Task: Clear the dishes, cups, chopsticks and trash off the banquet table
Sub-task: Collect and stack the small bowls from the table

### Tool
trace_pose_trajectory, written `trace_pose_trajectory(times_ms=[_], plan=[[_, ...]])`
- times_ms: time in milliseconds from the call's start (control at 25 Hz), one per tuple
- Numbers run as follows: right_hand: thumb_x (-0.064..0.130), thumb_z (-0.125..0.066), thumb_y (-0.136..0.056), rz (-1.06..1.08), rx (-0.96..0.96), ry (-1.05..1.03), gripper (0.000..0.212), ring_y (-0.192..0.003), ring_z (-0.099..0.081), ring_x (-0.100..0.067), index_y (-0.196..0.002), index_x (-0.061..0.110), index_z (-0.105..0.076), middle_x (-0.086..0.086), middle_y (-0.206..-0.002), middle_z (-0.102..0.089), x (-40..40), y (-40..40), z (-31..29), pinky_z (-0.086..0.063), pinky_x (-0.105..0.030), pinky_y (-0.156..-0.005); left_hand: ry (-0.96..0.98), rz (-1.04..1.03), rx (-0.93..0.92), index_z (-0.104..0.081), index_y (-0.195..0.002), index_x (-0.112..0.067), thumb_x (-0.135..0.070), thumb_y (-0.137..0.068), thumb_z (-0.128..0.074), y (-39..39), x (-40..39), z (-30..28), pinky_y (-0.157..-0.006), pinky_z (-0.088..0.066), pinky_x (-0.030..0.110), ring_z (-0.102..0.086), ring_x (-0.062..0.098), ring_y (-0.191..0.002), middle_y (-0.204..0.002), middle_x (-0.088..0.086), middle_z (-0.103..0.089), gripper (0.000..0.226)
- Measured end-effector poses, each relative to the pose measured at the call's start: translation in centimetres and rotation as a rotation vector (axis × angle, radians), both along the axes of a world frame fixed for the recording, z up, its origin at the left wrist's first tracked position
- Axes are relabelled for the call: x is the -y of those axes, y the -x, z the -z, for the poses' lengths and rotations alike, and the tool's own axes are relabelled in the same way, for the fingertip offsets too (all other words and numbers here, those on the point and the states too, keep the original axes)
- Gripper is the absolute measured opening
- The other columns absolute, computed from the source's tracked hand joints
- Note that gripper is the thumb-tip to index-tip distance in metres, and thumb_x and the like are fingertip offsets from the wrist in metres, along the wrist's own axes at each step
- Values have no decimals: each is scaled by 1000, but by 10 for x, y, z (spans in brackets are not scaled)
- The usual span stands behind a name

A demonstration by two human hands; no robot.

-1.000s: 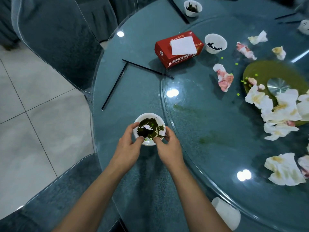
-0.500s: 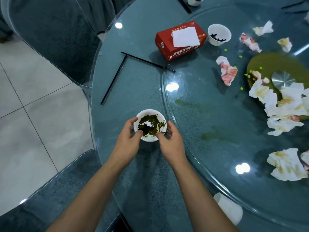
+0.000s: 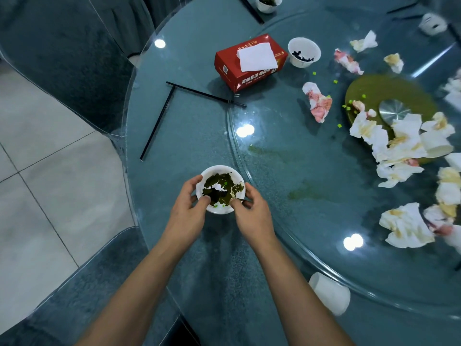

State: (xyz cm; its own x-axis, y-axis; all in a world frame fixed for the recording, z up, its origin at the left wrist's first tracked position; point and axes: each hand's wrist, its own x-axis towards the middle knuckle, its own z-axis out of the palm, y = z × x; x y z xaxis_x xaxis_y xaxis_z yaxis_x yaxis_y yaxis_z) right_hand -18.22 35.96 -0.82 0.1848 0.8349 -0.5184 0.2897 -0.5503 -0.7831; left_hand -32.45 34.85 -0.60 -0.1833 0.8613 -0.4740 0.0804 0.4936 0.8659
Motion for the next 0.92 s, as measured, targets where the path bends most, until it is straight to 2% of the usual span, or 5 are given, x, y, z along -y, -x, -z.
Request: trace_pose_trajectory(times_ms=[200, 360, 600, 760, 920], plan=[[15, -65, -88, 24, 7, -50, 37, -98, -67, 4, -115, 41, -63, 18, -110, -71, 24, -4, -12, -54, -35, -99, -39, 32, -3, -53, -132, -35, -10, -99, -53, -2, 26, -11, -96, -51, 29, -62, -2, -110, -115, -27, -62, 42], [16, -66, -91, 21, -14, -80, 56, -108, -66, -3, -144, 27, -53, 10, -127, -67, 57, -8, -26, -51, -37, -103, -66, 14, -1, -55, -124, -42, -10, -99, -54, -4, 58, -27, -95, -53, 29, -62, -8, -106, -108, -34, -64, 41], [14, -65, -93, -2, -20, -165, 47, -104, -65, -2, -137, 28, -59, 12, -116, -68, 113, -11, -49, -51, -29, -98, -94, -13, -10, -54, -125, -45, -16, -99, -55, -4, 125, -52, -100, -53, 38, -61, -4, -110, -104, -41, -62, 39], [14, -66, -94, -40, -36, -194, 48, -107, -66, -9, -140, 23, -58, 5, -122, -68, 155, -10, -63, -51, -28, -98, -113, -64, -26, -55, -129, -42, -17, -98, -55, -3, 178, -70, -97, -55, 43, -64, -1, -105, -101, -35, -66, 40], [13, -66, -93, -84, -64, -222, 44, -103, -68, -8, -136, 22, -62, 4, -116, -71, 191, -2, -73, -52, -17, -89, -146, -132, -49, -55, -129, -40, -14, -98, -56, 0, 225, -86, -102, -51, 43, -64, 1, -108, -103, -32, -67, 39]])
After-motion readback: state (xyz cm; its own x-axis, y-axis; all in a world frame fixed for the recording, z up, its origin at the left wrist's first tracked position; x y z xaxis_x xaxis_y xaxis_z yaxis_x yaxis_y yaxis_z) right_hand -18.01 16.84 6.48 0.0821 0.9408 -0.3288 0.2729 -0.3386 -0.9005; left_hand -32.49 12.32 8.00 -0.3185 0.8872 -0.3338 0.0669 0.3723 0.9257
